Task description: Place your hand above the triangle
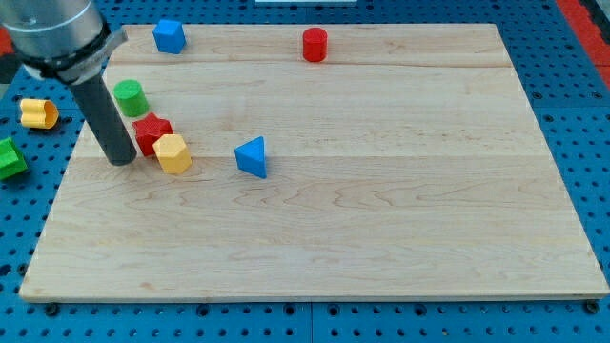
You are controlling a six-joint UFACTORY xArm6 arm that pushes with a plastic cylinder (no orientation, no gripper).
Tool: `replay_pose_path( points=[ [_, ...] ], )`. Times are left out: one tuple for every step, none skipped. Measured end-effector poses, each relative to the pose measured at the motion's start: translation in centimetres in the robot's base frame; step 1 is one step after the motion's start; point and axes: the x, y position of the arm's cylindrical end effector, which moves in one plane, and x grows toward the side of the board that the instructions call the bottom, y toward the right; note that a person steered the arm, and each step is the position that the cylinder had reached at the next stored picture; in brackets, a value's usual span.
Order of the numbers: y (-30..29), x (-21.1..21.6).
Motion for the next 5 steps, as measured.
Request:
replay_pose_path(
  points=[
    [5.9,-1.5],
    [12.6,-5.5],
    [18.3,-6.8],
    [24.2,-8.1],
    [30.8,-8.4]
  ],
)
